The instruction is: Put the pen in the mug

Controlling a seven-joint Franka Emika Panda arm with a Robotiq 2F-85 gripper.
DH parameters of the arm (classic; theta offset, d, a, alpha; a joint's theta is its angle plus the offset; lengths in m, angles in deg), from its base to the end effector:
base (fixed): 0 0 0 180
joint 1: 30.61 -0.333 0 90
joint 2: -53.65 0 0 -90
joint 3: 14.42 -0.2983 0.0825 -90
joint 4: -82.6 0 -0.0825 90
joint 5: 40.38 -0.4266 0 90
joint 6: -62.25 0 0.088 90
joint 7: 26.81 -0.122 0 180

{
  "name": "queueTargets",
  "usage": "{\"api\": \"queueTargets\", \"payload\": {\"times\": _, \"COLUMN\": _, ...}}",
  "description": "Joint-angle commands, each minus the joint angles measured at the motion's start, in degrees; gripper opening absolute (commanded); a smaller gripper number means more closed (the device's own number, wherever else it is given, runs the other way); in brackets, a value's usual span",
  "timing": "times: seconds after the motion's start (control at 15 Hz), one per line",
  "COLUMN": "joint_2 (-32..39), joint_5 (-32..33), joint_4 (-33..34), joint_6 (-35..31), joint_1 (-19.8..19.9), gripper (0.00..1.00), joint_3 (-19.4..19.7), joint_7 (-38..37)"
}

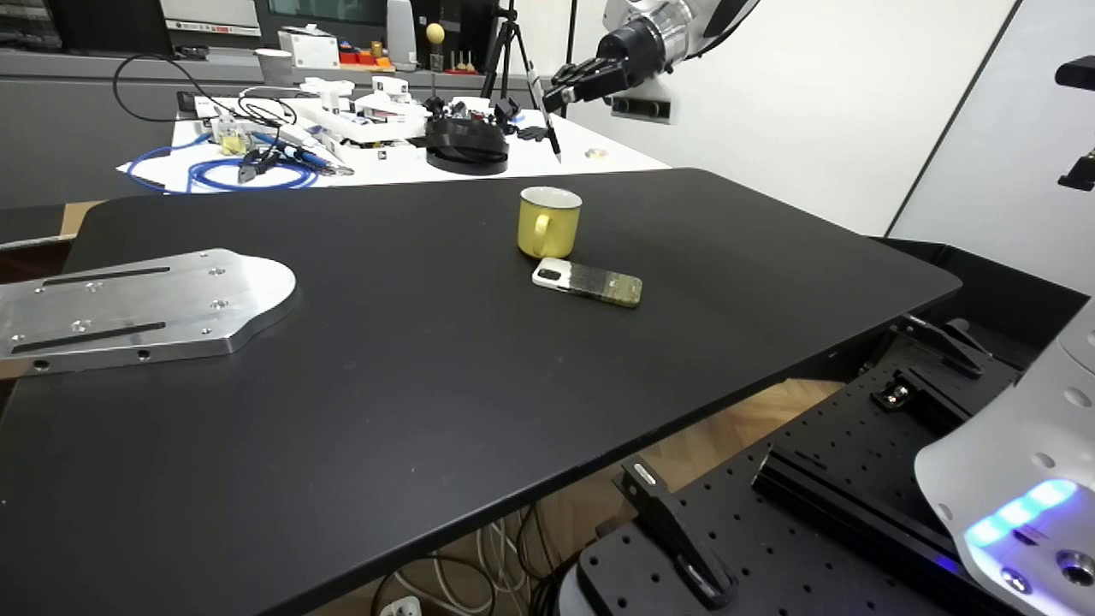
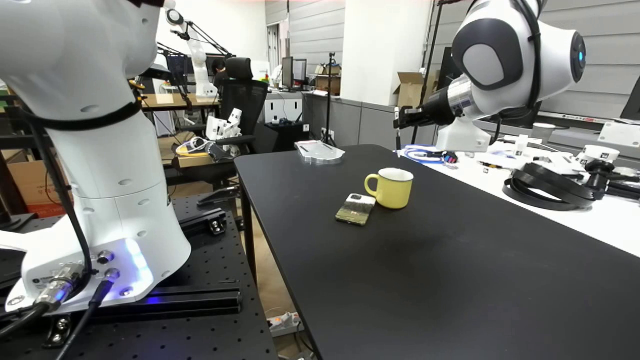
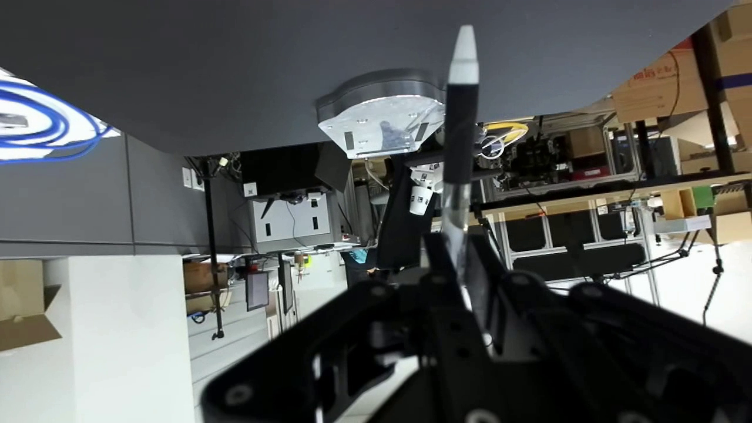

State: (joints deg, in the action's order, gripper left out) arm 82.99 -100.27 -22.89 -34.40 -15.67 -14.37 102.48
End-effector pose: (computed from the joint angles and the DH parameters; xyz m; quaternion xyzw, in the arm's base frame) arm 0.6156 -0.0654 0.1993 -0.6264 -0.5704 -0.3409 0.4076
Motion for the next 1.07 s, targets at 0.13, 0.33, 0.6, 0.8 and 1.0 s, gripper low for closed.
{"api": "queueTargets", "payload": {"times": 0.13, "joint_2": 4.7, "joint_5": -1.3, "joint_4": 5.0, "joint_6": 1.8, "joint_1": -0.3, "gripper": 0.03, "joint_3": 0.9, "joint_7": 5.3}}
{"api": "queueTargets", "payload": {"times": 0.33, "joint_2": 7.9, "joint_5": -1.2, "joint_4": 7.5, "joint_6": 2.0, "joint_1": -0.2, "gripper": 0.03, "joint_3": 0.6, "joint_7": 6.9}}
{"api": "queueTargets", "payload": {"times": 0.6, "joint_2": 12.3, "joint_5": -1.0, "joint_4": 10.6, "joint_6": 2.1, "joint_1": -0.1, "gripper": 0.03, "joint_3": 0.2, "joint_7": 7.8}}
{"api": "queueTargets", "payload": {"times": 0.8, "joint_2": 14.9, "joint_5": -0.7, "joint_4": 12.5, "joint_6": 2.2, "joint_1": 0.0, "gripper": 0.03, "joint_3": 0.0, "joint_7": 7.5}}
{"api": "queueTargets", "payload": {"times": 1.0, "joint_2": 15.8, "joint_5": 0.3, "joint_4": 14.1, "joint_6": 2.7, "joint_1": -0.3, "gripper": 0.37, "joint_3": 0.0, "joint_7": 6.4}}
